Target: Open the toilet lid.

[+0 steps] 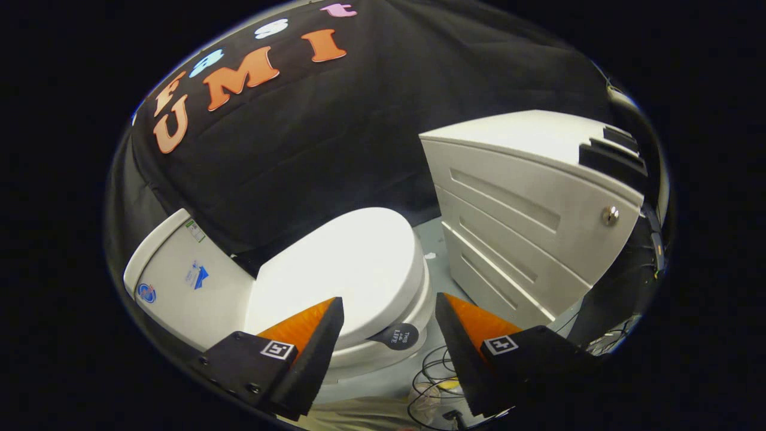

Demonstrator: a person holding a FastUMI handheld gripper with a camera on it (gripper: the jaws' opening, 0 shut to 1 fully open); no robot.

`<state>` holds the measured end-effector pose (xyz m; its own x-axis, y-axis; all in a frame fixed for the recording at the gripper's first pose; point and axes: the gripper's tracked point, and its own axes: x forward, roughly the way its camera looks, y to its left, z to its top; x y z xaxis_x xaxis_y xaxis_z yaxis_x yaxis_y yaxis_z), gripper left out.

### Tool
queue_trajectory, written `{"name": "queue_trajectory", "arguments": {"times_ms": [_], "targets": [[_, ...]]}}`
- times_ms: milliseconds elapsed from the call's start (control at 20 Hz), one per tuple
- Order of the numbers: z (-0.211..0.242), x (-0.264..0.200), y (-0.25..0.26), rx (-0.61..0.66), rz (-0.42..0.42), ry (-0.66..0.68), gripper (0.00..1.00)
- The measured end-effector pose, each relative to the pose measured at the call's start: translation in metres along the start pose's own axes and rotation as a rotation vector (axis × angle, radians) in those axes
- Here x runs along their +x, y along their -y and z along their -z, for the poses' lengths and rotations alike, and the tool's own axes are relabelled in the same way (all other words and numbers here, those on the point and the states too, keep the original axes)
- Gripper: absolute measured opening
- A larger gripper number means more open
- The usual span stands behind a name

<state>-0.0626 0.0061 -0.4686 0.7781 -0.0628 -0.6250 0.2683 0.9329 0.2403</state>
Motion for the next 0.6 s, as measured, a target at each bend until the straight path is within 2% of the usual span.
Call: {"name": "queue_trajectory", "arguments": {"times_ms": [300,600], "targets": [[0.053,0.029,0.025,0.111,0.042,-0.081,0.99],[0.088,0.042,0.029,0.406,-0.011,-0.173,0.98]]}}
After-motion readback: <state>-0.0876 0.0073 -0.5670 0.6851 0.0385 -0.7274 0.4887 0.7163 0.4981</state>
